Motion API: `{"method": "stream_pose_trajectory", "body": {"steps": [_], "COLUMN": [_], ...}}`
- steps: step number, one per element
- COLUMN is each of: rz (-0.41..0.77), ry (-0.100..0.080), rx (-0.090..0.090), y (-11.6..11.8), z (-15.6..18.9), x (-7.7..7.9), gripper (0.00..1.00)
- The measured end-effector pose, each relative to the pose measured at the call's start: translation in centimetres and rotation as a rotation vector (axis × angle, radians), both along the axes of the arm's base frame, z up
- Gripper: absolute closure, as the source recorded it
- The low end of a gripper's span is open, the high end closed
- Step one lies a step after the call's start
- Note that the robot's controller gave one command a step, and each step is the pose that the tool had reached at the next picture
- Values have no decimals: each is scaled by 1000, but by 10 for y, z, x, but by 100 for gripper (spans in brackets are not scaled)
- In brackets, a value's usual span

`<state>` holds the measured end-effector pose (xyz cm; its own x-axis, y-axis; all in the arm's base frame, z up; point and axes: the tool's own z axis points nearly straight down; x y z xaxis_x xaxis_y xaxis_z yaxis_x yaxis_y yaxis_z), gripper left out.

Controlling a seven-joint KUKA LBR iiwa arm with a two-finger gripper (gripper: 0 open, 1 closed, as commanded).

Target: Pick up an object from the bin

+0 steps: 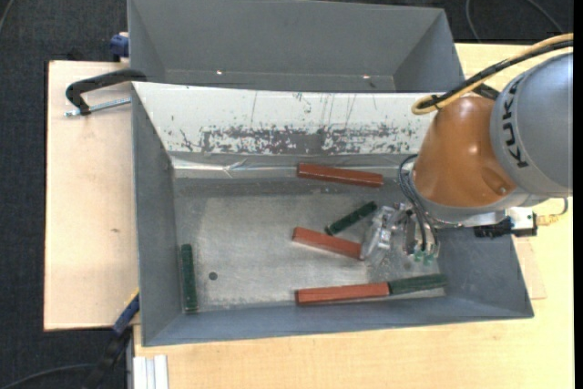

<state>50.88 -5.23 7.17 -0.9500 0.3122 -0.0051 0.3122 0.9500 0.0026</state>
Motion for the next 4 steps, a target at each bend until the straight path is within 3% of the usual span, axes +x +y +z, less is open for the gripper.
{"method": "stream_pose_trajectory", "body": {"steps": [1,2,3,4], "rz": [-1,60,82,5], "ry": [0,-4,6,14], "rx": [0,2,1,-1], "y": [0,60,80,89], "z": [-1,0,0,-1], "x": [0,74,47,81], "gripper": [0,0,0,0]}}
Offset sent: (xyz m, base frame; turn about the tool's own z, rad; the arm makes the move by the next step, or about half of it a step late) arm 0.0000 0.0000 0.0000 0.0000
